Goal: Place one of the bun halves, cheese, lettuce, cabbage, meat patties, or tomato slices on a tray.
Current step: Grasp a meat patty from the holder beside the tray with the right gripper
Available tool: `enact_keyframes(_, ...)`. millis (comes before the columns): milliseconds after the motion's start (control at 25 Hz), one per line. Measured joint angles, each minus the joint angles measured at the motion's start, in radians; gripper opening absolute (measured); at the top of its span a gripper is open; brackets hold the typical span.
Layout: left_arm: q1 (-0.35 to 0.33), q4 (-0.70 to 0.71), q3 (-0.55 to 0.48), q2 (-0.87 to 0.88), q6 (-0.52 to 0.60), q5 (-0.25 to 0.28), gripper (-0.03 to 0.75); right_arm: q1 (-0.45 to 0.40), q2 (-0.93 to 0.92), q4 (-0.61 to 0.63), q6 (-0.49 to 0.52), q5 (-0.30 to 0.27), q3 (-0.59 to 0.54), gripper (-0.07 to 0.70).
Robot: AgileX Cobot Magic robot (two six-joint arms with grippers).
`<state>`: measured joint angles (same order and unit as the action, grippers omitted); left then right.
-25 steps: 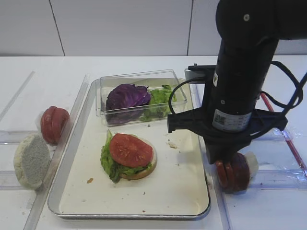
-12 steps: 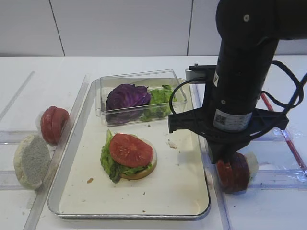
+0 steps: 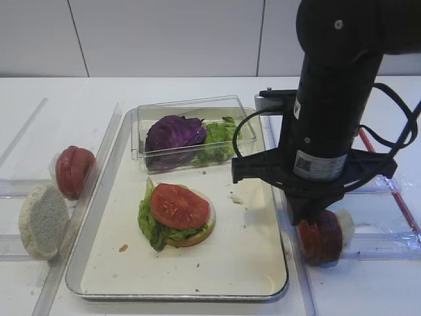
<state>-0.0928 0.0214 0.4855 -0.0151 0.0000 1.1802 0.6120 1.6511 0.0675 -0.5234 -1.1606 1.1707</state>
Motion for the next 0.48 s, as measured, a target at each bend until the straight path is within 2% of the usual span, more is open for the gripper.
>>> enact_keyframes(480, 0.0, 0.0, 0.0, 0.0, 0.0, 0.0, 0.282, 0.0, -0.023, -0.002, 0.002, -0.028, 0.0, 0.104)
